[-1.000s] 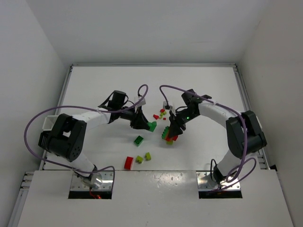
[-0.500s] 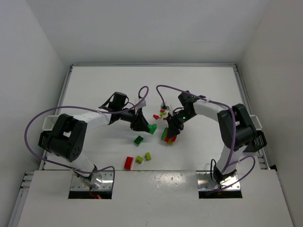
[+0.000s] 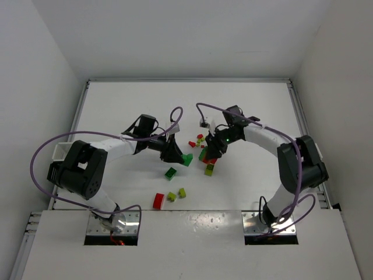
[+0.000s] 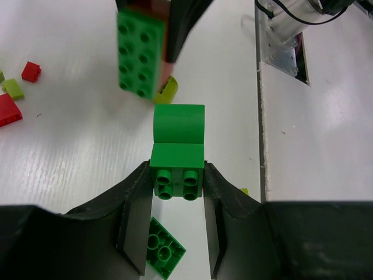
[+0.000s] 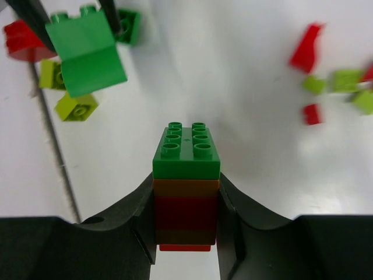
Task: Sort the legos into containers by color
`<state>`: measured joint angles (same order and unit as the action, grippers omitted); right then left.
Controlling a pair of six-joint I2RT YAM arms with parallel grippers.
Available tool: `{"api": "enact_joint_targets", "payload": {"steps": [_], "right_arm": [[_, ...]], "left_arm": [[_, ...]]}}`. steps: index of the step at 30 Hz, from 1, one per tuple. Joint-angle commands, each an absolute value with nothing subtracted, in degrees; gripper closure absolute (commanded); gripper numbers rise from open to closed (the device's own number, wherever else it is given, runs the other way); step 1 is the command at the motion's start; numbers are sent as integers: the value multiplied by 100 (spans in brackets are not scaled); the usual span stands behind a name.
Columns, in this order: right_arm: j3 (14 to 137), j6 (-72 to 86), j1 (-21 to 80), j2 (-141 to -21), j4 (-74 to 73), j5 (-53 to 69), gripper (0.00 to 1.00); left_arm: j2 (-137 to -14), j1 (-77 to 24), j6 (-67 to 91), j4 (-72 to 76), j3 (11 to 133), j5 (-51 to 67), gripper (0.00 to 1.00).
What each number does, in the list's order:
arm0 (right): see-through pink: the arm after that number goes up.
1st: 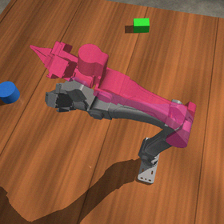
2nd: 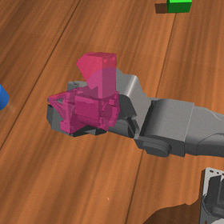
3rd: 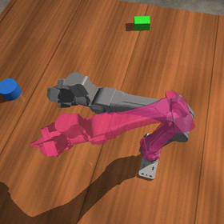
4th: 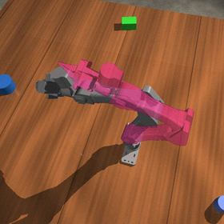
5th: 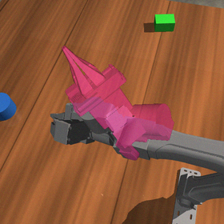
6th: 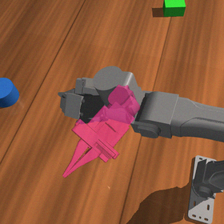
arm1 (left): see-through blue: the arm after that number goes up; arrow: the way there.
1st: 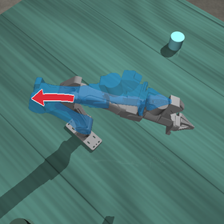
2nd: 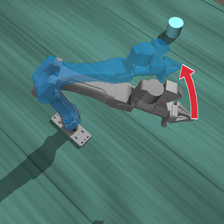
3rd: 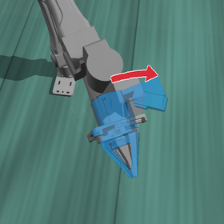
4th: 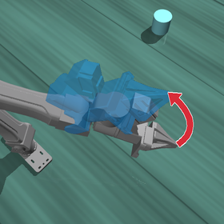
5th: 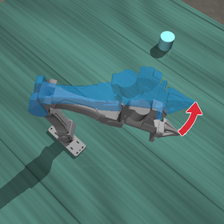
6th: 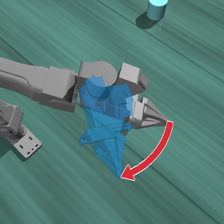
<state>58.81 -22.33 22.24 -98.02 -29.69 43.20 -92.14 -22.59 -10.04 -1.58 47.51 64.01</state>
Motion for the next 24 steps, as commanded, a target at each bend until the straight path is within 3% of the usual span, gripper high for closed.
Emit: {"api": "enact_joint_targets", "payload": {"steps": [1, 8, 12, 20, 22, 24], "right_arm": [[6003, -2057, 2197, -9308, -2329, 3640, 98], [5846, -2382, 2250, -9325, -2427, 2084, 98], [5573, -2435, 2303, -9325, -2040, 1487, 80], [5440, -2259, 2303, -9588, -1688, 1503, 73], [5440, -2119, 2303, -9642, -1688, 1503, 54], [5440, -2118, 2303, -9642, -1688, 1555, 42]], "left_arm": [[-8965, -2303, -1107, 70, 4693, 6565, 92], [-8965, -2303, -932, 307, 4693, 6372, 92], [-8965, -2303, -827, 369, 4693, 6267, 92], [-8965, -2303, -773, 431, 4693, 6214, 92], [-8965, -2303, -773, 431, 4693, 6214, 92], [-9018, -2303, -773, 431, 4693, 6214, 92]]}}
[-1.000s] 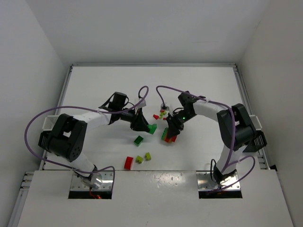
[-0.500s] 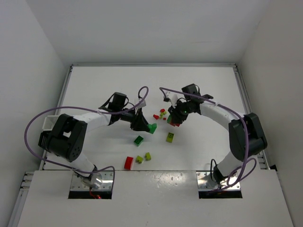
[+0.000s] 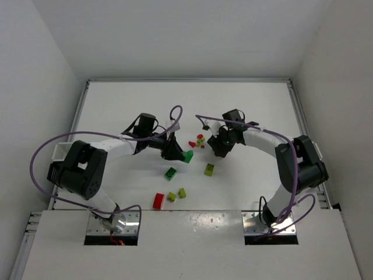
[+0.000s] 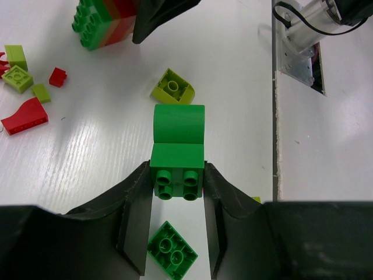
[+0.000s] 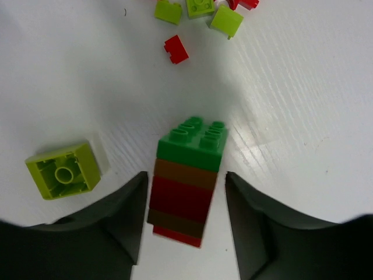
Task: Sort the legos into containers by color
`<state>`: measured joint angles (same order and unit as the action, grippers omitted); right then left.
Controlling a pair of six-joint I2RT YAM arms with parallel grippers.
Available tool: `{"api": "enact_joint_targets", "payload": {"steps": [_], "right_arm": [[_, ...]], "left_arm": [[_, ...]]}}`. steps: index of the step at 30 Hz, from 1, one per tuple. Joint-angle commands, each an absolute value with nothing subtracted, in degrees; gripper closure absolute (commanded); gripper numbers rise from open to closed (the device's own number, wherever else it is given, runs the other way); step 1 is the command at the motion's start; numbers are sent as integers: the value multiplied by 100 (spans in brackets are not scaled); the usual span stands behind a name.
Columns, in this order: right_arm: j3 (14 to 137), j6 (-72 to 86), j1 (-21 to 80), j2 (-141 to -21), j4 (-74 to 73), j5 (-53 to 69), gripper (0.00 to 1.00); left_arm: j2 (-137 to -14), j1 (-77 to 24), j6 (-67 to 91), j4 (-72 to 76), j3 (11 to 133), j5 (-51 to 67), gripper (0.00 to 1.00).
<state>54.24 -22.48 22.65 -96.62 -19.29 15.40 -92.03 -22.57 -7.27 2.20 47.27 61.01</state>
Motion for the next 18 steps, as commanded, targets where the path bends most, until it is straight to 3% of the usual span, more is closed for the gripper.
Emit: {"api": "enact_joint_targets", "payload": {"steps": [1, 4, 6, 12, 18], "right_arm": [[5440, -2066, 2303, -9642, -1688, 1556, 42], [5440, -2065, 2303, -9467, -1688, 1826, 33], [5440, -2013, 2303, -9274, -1757, 2178, 33], [5650, -2381, 2328, -8500, -2398, 4803, 32], [6029, -2329, 2627, -8982, -3006, 5826, 27]], "left_arm": [[-9070, -2303, -773, 431, 4693, 6214, 92], [-9132, -2303, -773, 431, 4693, 6214, 92], [-9132, -2303, -773, 431, 4693, 6214, 92], [-9185, -2303, -896, 431, 4693, 6389, 92], [-9080, -2469, -1159, 281, 4746, 6504, 92]]}}
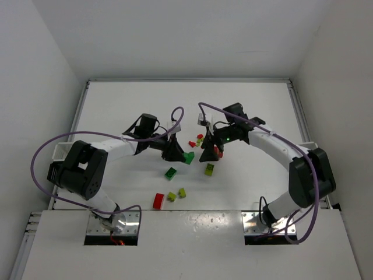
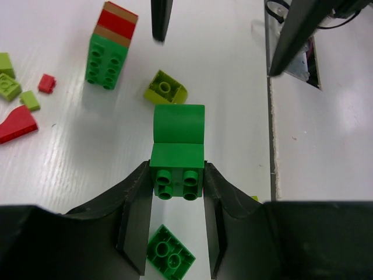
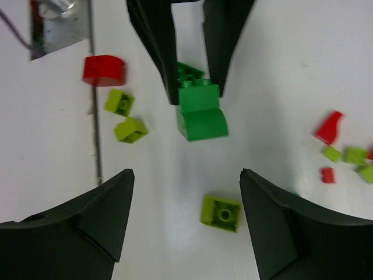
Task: Sort the legos into containers by color
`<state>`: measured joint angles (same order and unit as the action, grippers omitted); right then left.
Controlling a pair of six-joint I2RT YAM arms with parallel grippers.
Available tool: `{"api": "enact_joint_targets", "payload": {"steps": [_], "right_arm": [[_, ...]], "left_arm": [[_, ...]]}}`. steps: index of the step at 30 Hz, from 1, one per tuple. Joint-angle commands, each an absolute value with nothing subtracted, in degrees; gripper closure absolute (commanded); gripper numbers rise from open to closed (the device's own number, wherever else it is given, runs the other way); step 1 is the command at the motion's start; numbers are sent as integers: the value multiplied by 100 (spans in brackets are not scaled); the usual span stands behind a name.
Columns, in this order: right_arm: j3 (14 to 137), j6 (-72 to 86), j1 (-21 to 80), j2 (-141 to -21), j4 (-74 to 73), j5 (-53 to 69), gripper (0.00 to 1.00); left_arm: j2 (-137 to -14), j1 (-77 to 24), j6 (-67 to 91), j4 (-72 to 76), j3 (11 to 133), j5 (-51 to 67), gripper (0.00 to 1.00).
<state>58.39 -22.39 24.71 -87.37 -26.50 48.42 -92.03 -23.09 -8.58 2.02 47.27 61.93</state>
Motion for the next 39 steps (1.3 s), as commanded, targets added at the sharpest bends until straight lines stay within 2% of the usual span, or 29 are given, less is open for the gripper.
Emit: {"api": "enact_joint_targets", "payload": {"steps": [1, 16, 21, 22, 25, 26, 31, 34, 39], "right_arm": [[6082, -2329, 2628, -9113, -3006, 5827, 26], [6354, -1828, 3050, -9579, -2382, 5827, 25], [6354, -1767, 3050, -9633, -2329, 5880, 39], [6354, -1767, 3050, -9633, -2329, 5880, 46], [6354, -1767, 3050, -9633, -2329, 5880, 59], [6354, -1767, 3050, -9633, -2329, 5880, 69], [6302, -1819, 3050, -9581, -2329, 5880, 93], [6249, -1968, 2945, -9527, -2530, 5880, 99], [6083, -2460, 2944, -9413, -2873, 5581, 100]], "left_arm": [[-9079, -2470, -1160, 229, 4746, 6574, 92], [-8868, -2593, -941, 281, 4799, 6794, 92], [-8868, -2646, -888, 334, 4799, 6847, 92], [-8868, -2646, -888, 334, 4799, 6847, 92], [-8868, -2646, -835, 334, 4799, 6847, 92], [-8868, -2646, -835, 386, 4799, 6847, 92], [-8815, -2593, -835, 387, 4694, 6847, 92], [-8763, -2392, -835, 387, 4641, 6847, 93], [-8815, -1926, -1168, 124, 4641, 6671, 93]]}}
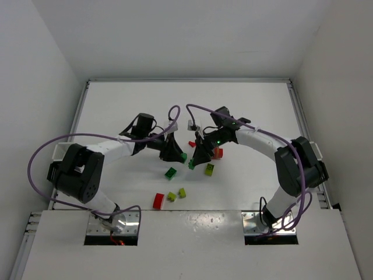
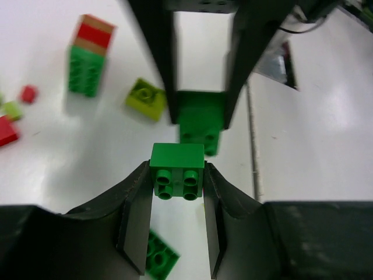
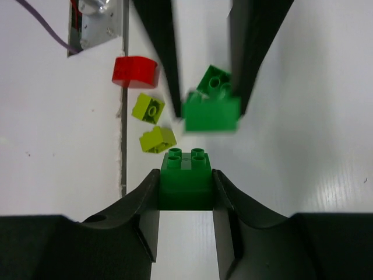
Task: Sort the legos into containers by color
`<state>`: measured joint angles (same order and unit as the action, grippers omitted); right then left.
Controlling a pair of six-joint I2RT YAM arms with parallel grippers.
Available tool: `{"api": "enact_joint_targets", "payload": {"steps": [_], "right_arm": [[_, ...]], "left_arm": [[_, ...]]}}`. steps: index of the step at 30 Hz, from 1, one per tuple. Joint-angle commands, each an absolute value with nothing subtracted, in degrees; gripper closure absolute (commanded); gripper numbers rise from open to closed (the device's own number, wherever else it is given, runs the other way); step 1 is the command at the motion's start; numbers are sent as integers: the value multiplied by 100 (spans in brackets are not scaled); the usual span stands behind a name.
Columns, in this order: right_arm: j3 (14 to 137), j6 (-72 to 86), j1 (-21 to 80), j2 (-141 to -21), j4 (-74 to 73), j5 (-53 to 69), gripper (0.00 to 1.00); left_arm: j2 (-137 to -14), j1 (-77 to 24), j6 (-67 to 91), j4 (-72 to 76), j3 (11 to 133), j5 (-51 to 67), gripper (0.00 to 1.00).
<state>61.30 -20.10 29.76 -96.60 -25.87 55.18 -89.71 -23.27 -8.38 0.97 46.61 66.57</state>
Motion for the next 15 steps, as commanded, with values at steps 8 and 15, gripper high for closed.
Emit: {"api": "enact_joint_targets", "payload": {"steps": [8, 15], "right_arm": [[6214, -2401, 3059, -9843, -2735, 5089, 96], [6319, -1908, 2997, -10081, -2365, 4491, 65]], "left_arm": [[-9149, -1687, -1468, -44, 4641, 6363, 87], [-9413, -1687, -1275, -44, 4746, 6144, 68]]}}
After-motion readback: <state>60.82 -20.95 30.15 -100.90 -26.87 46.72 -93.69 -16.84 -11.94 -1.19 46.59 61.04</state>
